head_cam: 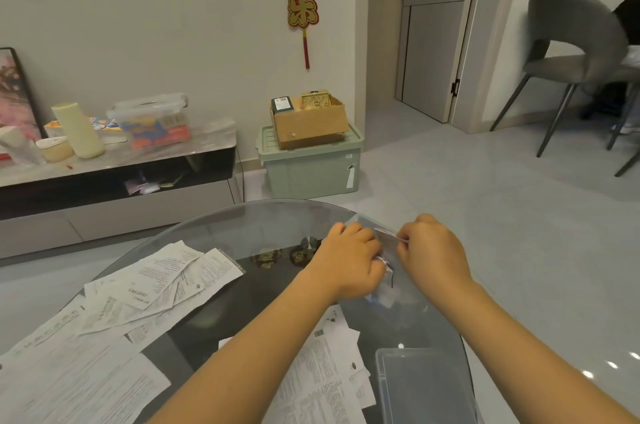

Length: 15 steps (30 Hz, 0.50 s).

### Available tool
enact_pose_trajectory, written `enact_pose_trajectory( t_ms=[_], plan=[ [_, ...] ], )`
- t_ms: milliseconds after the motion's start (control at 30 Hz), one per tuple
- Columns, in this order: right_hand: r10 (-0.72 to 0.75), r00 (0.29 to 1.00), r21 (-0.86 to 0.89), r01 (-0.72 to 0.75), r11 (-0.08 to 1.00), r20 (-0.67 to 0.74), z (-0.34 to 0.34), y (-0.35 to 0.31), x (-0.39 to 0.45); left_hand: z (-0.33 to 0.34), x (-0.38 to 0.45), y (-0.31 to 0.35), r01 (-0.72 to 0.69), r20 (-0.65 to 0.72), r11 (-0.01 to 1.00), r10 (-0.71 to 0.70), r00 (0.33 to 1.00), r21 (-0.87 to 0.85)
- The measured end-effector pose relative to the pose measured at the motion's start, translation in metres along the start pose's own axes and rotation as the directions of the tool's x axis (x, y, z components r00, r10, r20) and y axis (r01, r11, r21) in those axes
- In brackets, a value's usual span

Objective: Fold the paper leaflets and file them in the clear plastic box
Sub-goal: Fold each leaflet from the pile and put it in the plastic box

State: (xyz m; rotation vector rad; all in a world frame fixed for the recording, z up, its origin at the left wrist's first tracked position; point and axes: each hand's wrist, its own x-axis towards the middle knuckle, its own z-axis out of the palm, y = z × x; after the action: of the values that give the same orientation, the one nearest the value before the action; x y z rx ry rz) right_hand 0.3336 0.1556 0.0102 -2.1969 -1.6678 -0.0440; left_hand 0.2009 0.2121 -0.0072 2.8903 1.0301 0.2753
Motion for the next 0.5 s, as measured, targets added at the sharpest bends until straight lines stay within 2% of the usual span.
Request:
enact_pose_trajectory(
  t_ms=[133, 200, 300, 500],
  plan=[
    [0.004, 0.995, -0.091, 0.006, 0.996, 0.105, 0.009, -0.011, 0.005, 0.004, -0.002, -0.002, -0.007, -0.010, 1.000, 0.006, 1.000, -0.022],
    [-0.004, 0.992, -0.080, 0.014, 0.997, 0.126, 0.010, -0.016, 0.007, 0.001, -0.004, -0.001, -0.014, -0.012, 0.999, 0.013, 1.000, -0.038],
    [-0.011, 0.995, -0.040, 0.015, 0.999, 0.095, 0.010, -0.020, 0.005, -0.001, -0.006, -0.001, -0.023, -0.021, 0.997, 0.022, 1.000, -0.070],
    [-0.010, 1.000, -0.294, 0.014, 0.956, 0.017, 0.008, -0.020, 0.004, 0.006, -0.007, -0.005, -0.012, -0.065, 0.998, 0.007, 0.998, -0.068]
  ],
)
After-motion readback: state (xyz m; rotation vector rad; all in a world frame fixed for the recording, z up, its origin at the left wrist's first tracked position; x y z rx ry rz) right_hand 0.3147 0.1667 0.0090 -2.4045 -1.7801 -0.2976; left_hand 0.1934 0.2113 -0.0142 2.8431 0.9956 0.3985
